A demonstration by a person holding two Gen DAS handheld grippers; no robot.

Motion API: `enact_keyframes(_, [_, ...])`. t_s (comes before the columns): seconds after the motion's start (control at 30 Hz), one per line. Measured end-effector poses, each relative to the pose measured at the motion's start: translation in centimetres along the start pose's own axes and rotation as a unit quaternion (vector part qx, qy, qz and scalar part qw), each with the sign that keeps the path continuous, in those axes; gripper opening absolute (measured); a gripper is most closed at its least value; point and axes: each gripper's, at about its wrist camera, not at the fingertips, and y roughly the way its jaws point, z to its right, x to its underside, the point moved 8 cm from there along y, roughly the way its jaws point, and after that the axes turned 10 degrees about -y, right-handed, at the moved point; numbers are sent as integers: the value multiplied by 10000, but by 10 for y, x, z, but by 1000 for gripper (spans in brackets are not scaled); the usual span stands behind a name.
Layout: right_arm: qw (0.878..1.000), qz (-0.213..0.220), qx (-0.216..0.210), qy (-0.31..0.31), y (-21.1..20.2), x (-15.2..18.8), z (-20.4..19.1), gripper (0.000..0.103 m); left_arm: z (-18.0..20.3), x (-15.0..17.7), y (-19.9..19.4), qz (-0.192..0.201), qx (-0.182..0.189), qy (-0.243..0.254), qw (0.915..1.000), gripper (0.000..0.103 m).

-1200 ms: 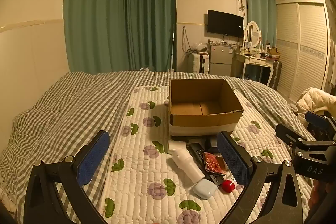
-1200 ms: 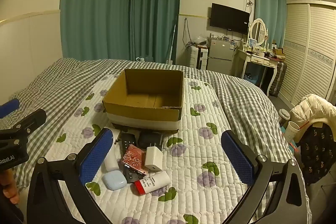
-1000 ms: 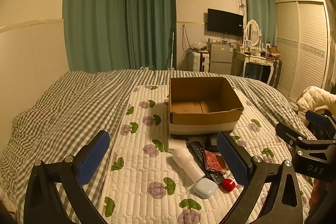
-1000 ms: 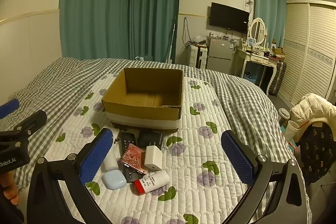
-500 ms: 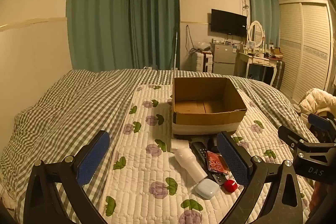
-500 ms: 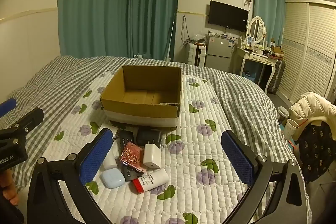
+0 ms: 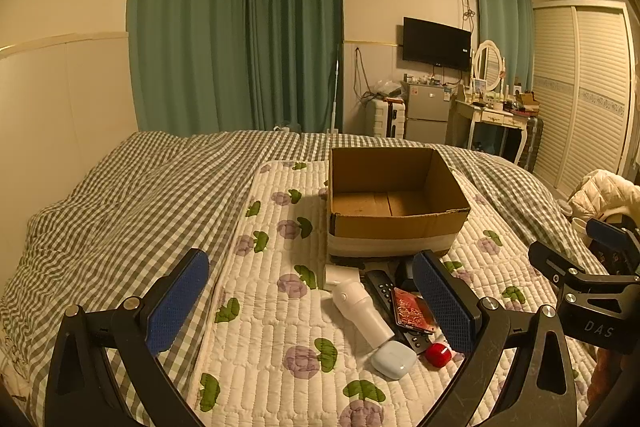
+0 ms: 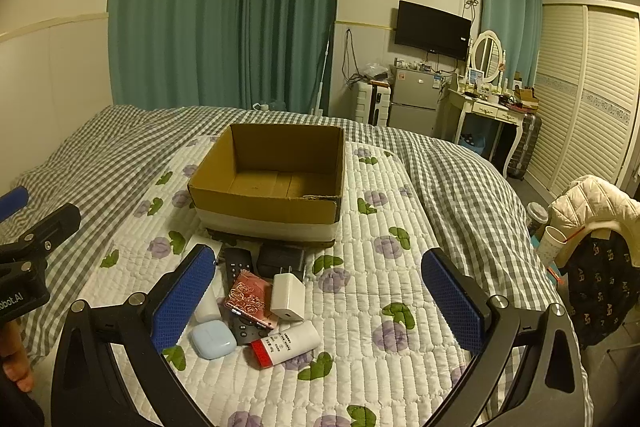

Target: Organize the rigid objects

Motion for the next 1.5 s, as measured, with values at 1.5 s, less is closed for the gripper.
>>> enact_keyframes(1.5, [10000, -24, 10, -36, 2, 0, -3, 103, 6, 3, -3, -6, 27, 23, 10000, 103])
